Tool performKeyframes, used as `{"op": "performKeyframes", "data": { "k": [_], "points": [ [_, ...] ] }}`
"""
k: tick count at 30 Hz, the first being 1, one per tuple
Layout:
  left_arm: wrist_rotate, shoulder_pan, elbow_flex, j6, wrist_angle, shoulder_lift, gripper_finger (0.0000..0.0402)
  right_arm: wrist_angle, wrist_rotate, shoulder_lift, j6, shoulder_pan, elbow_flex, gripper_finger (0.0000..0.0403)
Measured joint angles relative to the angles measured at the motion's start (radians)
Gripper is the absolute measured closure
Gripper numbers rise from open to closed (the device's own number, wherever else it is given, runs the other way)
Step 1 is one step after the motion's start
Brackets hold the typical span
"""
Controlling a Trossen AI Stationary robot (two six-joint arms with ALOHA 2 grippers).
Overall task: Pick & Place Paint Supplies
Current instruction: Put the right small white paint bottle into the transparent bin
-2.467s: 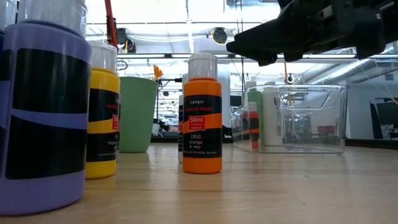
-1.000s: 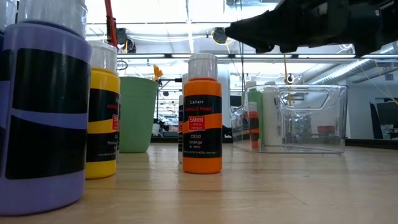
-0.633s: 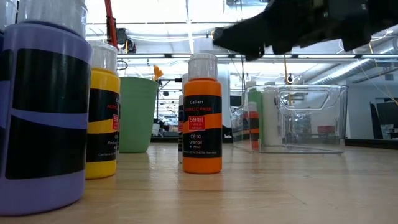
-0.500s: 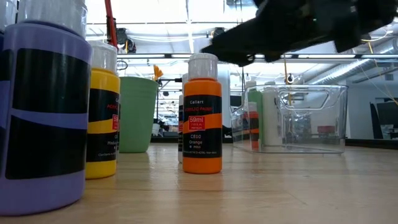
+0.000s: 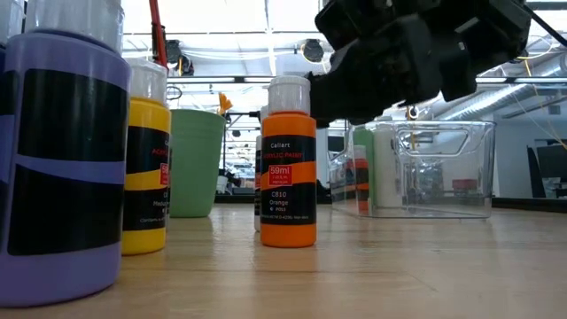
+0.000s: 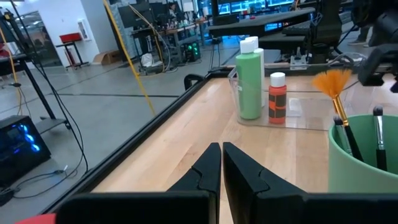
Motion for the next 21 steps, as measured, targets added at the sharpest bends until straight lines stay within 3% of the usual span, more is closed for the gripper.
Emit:
{"op": "performKeyframes", "data": {
  "k": [10,21],
  "points": [
    [0.0,0.0,0.0,-0.003,0.002,0.0,0.038,-0.022,-0.034,-0.001,-0.011,0.003,0.0,0.0213],
    [0.0,0.0,0.0,-0.003,0.002,0.0,0.038,0.011,-0.083,-0.001,-0.038,0.002,0.0,0.0296]
  ]
}}
